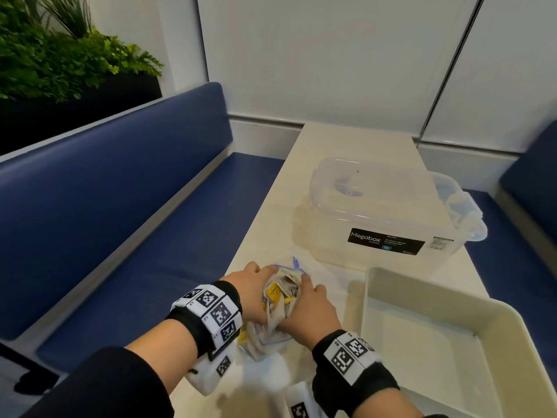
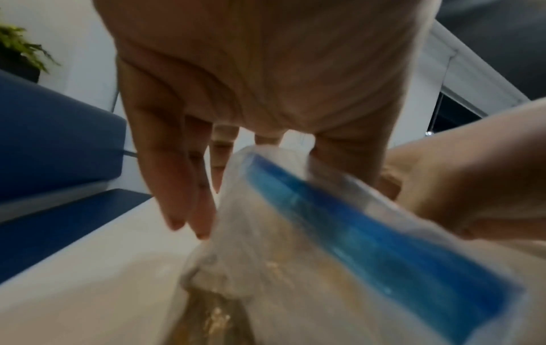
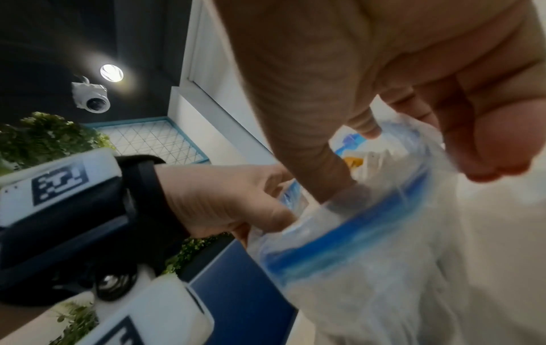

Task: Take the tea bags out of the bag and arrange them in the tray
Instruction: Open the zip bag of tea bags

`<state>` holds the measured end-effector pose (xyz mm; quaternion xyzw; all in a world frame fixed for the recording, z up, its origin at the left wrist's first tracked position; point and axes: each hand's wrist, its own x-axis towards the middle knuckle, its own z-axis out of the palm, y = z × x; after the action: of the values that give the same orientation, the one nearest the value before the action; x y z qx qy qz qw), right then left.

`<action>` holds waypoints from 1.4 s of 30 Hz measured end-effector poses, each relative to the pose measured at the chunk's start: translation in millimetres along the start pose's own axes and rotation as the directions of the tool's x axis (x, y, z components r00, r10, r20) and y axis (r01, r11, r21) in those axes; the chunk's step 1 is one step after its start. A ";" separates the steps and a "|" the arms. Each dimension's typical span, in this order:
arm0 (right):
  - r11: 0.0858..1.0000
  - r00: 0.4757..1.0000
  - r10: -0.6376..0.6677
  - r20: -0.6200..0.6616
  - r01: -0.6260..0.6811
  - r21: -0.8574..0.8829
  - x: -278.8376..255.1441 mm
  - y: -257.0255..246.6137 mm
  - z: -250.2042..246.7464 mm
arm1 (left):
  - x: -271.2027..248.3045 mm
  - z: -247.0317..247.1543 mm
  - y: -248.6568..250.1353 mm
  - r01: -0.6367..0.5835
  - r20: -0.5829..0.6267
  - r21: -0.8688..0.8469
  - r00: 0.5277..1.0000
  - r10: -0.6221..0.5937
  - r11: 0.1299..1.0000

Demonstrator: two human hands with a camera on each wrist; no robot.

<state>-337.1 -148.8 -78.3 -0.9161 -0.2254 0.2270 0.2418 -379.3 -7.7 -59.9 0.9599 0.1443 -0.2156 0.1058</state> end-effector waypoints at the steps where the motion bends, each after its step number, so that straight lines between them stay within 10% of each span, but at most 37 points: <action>1: 1.000 1.000 0.010 0.029 -0.010 0.001 -1.1 1.3 0.8 | 1.3 -0.1 -0.7 0.001 0.007 0.029 1.000 -0.001 1.000; 14: 0.991 0.994 0.101 -0.036 -0.097 0.097 -15.2 11.9 5.1 | 9.9 -2.3 0.8 -0.107 -0.200 -0.054 0.975 0.095 0.993; 25: 0.933 0.984 -0.087 -0.157 0.025 -0.359 -21.1 8.5 -18.0 | -17.3 26.1 1.2 -0.162 -0.393 -0.376 0.920 0.002 0.912; 42: 0.963 0.997 0.044 -0.056 -0.057 -0.264 15.0 -4.2 -3.9 | -19.9 48.4 -1.1 -0.190 -0.407 -0.460 0.913 -0.016 0.867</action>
<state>-324.4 -139.0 -77.6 -0.9510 -0.2241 0.1781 0.1166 -415.4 -24.1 -94.0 0.9306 0.1681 0.0326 0.3237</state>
